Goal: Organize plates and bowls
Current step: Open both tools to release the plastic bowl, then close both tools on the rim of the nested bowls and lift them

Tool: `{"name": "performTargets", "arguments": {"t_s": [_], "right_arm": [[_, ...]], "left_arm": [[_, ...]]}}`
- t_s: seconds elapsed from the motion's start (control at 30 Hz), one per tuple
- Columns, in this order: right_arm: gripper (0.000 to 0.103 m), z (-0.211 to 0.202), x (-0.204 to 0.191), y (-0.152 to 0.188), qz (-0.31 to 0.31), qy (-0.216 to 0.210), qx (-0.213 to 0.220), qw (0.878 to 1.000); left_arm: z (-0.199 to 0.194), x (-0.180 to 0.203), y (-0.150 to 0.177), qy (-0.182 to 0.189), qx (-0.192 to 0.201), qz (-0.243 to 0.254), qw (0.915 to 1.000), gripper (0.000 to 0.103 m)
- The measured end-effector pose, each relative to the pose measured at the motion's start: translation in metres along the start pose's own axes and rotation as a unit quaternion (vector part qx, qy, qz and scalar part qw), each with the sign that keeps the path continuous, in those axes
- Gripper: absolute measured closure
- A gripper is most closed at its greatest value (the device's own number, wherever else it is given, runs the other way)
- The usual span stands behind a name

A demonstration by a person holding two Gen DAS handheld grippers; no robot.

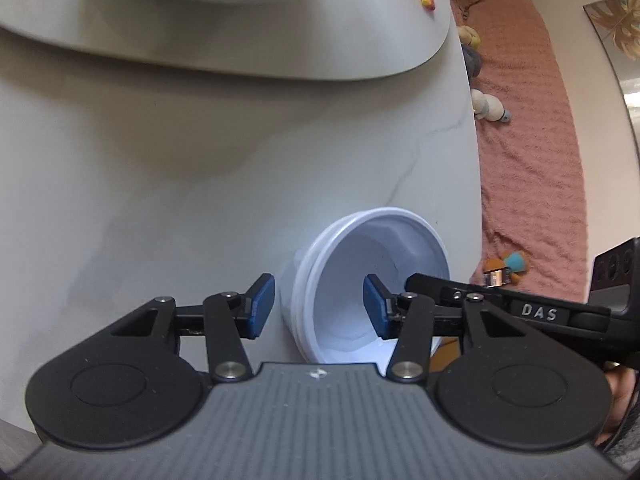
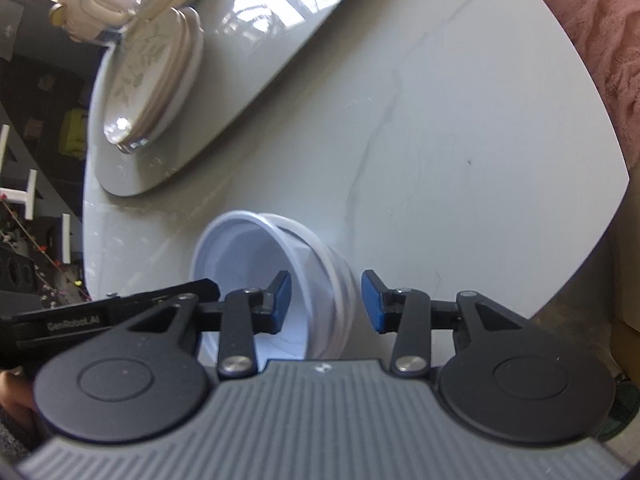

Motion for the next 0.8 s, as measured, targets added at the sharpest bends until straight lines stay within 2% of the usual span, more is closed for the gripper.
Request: {"name": "performTargets", "arguments": {"t_s": [0.07,0.17,0.3,0.47,0.7,0.8], "right_arm": [[0.061,0.004,-0.001,0.000,-0.002,-0.009,-0.006,1.000],[0.062,0.009,-0.001,0.002,-0.002,-0.019,-0.015,1.000],[0.062,0.014,0.001,0.003,0.010,-0.033,-0.025,0.999],[0.063,0.021,-0.003,0.004,0.005,-0.032,-0.028,0.999],[0.081,0.022,0.001,0.003,-0.012,-0.023,-0.035,0.999],[0.083,0.023,0.001,0.003,-0.016,-0.025,-0.034,0.999]], "left_arm": [[0.005,-0.004,0.001,0.015,0.000,-0.014,0.9998,0.048],[0.010,-0.004,0.001,0.007,0.000,-0.010,0.9999,0.048],[0.010,-0.009,0.001,0.015,0.005,-0.020,0.9997,0.048],[0.017,-0.010,0.000,0.010,0.003,-0.026,0.9996,0.048],[0.020,-0.009,-0.002,0.000,0.002,-0.023,0.9997,0.050],[0.015,-0.012,-0.003,-0.004,0.005,-0.026,0.9996,0.051]]}}
Point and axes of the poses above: each gripper's, at about its wrist camera, not at the fingertips, and z roughly the way its jaws point, x to its right, y to its underside, the point moved 2 cm from there along z, roughly the way its jaws point, and after that the axes turned 4 degrees about y, right-handed, at the moved point
